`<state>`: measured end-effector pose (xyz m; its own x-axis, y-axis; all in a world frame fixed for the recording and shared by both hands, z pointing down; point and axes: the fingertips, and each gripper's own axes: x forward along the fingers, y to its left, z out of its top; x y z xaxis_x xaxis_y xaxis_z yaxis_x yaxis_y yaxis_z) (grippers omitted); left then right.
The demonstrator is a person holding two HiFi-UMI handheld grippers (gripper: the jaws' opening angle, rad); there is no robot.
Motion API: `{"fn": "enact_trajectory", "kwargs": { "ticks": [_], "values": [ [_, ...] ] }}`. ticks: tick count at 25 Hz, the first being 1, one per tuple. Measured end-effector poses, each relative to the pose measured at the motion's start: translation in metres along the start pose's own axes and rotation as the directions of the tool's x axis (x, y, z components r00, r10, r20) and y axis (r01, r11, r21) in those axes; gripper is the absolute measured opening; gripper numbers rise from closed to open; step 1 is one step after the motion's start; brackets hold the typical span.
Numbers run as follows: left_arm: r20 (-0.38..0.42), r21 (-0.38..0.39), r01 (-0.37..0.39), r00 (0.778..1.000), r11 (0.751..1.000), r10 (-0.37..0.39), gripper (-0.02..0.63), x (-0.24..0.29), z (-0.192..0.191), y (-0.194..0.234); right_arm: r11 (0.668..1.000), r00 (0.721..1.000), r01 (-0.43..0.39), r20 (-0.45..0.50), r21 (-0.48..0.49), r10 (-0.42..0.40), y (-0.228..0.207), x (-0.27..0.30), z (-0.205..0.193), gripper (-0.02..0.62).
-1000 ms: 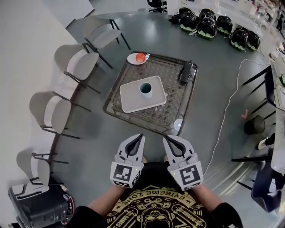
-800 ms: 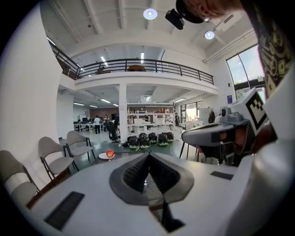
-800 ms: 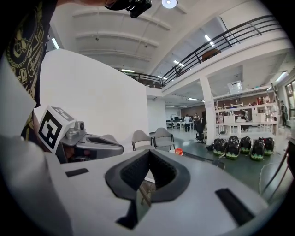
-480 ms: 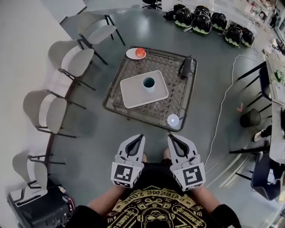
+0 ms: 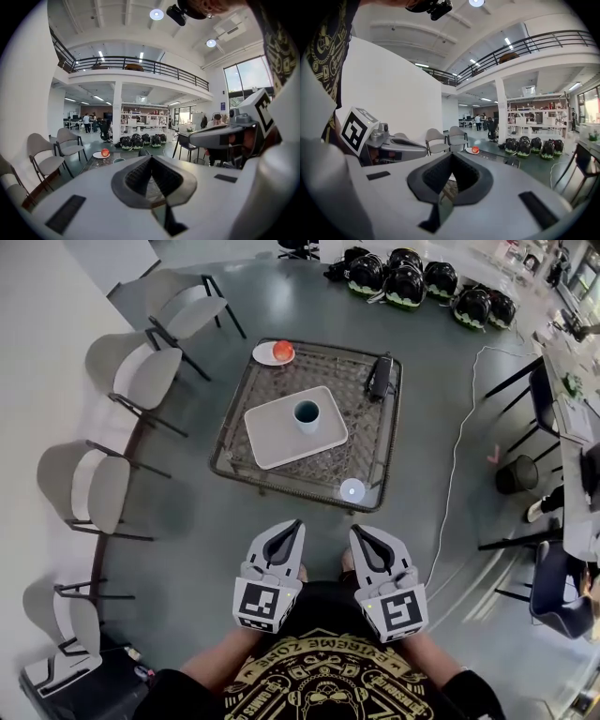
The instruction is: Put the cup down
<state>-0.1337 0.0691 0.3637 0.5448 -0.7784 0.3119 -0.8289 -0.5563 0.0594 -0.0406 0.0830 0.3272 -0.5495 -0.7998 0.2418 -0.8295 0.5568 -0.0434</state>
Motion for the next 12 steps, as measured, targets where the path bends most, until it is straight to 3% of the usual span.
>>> {"fn": "enact_trajectory", "kwargs": {
  "ticks": [12],
  "values": [
    [0.026,0.043,0.049,0.998,0.998,-0.050,0.006,0.007,0.014,-0.004,0.999,0.999,0.047,0.002,-0.012,-0.047,-0.004,0.000,-0.002,0.003]
  ]
}}
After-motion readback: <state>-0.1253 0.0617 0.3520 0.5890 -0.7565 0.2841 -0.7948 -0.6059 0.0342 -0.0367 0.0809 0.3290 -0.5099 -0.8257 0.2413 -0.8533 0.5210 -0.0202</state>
